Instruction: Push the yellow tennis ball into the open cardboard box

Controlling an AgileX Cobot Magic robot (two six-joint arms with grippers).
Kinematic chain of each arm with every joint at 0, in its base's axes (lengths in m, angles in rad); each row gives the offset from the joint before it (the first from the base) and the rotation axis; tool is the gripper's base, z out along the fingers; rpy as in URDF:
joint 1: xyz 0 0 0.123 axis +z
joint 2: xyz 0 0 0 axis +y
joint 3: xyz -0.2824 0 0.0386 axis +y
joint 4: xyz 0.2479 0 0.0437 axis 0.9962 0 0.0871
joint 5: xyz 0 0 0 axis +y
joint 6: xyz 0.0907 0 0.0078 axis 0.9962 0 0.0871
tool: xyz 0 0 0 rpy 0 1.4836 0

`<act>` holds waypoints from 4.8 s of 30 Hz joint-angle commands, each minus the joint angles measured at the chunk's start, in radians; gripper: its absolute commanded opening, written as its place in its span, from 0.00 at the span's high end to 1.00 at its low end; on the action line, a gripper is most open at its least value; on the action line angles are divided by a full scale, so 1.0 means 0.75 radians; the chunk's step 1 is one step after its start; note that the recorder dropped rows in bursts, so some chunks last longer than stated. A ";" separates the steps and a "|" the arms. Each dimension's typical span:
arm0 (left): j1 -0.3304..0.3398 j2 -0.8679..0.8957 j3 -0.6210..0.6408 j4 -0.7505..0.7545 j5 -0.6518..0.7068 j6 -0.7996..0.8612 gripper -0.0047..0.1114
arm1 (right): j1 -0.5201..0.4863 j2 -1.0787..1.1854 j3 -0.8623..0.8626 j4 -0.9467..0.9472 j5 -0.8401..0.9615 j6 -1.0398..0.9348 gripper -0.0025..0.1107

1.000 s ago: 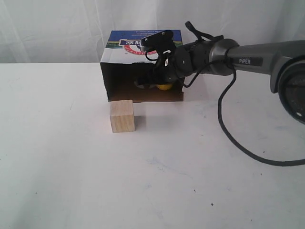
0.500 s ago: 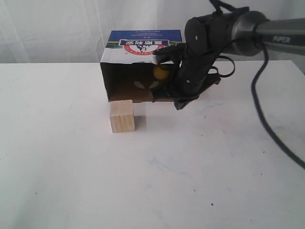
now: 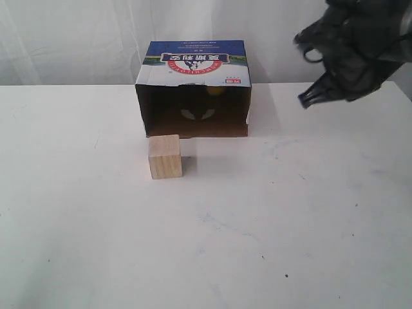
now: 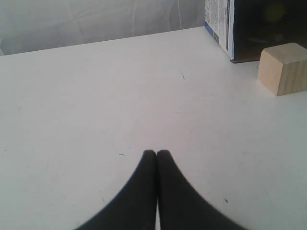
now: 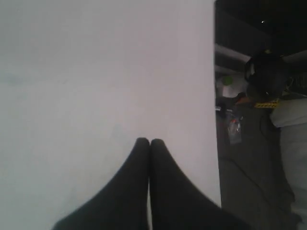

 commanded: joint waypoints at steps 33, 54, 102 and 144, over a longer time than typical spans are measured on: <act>-0.009 -0.006 0.005 0.005 -0.008 0.002 0.96 | -0.449 -2.184 1.059 0.895 -0.454 -0.616 0.98; -0.009 -0.006 0.005 0.005 -0.008 0.002 0.96 | -0.447 -2.388 1.156 0.577 -0.909 -0.655 0.98; -0.009 -0.006 0.005 0.005 -0.008 0.002 0.96 | -0.753 -2.388 1.863 1.127 -0.747 -1.135 0.98; -0.009 -0.006 0.005 0.004 0.338 0.002 0.96 | -0.753 -2.388 1.863 1.127 -0.744 -1.135 0.98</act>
